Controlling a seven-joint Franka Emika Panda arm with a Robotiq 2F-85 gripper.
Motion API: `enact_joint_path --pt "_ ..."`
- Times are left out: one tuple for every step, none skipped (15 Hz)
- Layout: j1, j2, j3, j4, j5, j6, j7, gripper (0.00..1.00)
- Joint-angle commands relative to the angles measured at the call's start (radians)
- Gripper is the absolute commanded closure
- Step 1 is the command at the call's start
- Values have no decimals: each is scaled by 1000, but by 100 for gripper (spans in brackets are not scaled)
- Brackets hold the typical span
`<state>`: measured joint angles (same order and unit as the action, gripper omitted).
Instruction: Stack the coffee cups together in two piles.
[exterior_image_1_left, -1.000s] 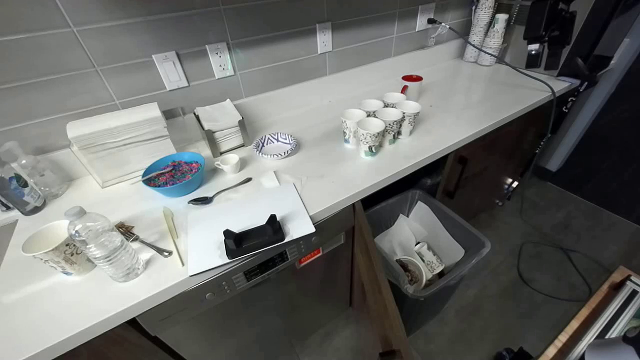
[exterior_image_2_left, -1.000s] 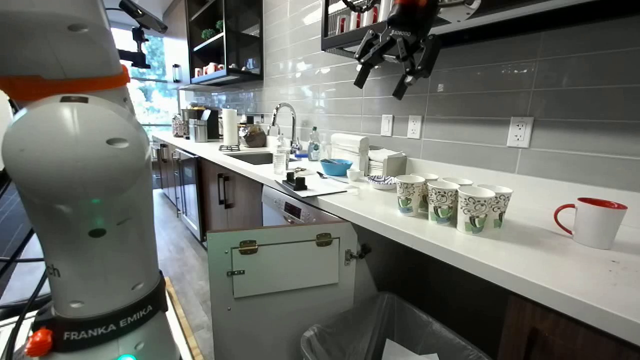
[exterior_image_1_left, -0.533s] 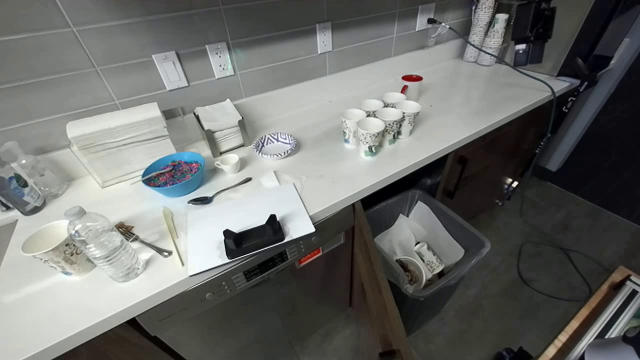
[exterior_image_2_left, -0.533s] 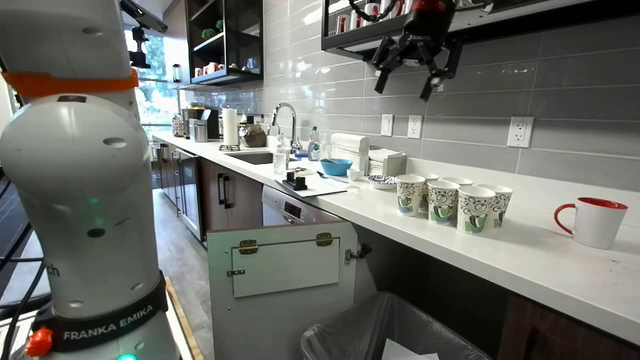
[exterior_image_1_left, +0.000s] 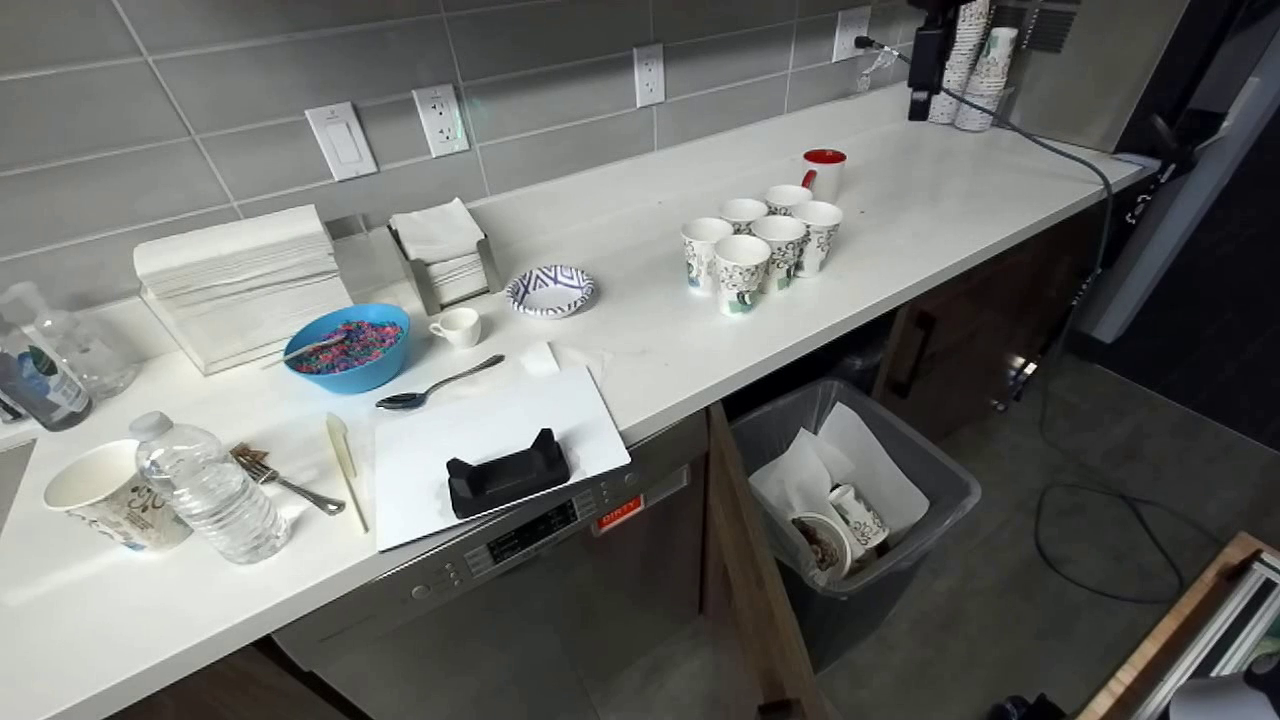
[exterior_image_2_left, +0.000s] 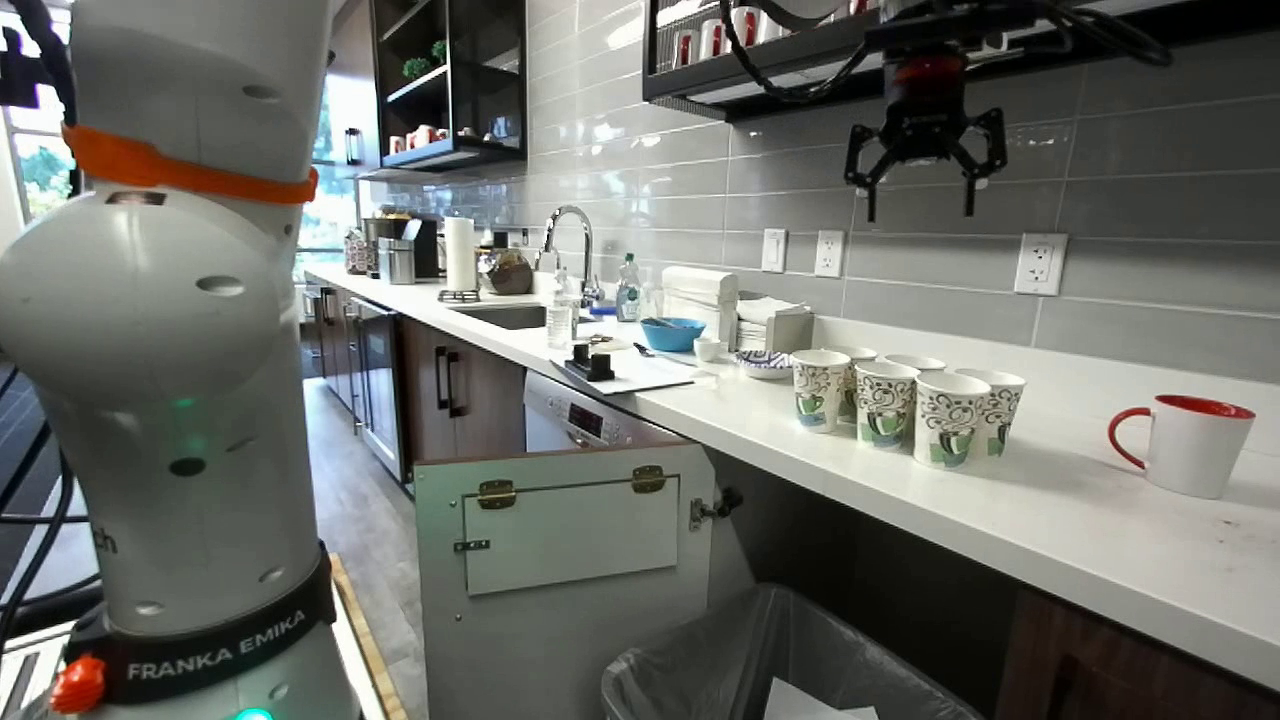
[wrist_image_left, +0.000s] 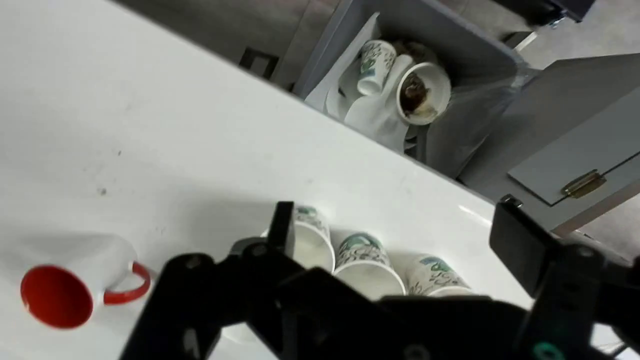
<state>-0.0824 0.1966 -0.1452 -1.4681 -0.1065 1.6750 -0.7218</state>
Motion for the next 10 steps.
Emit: enact_joint_path --pt "-64 91 42 71 53 128 -193 0" --pt "-78 114 52 85 73 158 -252 0" --pt "-91 133 63 94 96 178 -311 0" --pt "-103 158 74 116 114 179 -369 0" --pt "-112 179 84 132 129 175 -425 0" --pt "-119 208 94 165 140 149 -477 0" --pt "-122 236 104 192 141 130 -524 0" --pt "-123 265 112 226 137 103 -568 0" --pt "-118 294 119 262 121 69 -599 0" --pt "-110 324 123 299 103 37 -628 0"
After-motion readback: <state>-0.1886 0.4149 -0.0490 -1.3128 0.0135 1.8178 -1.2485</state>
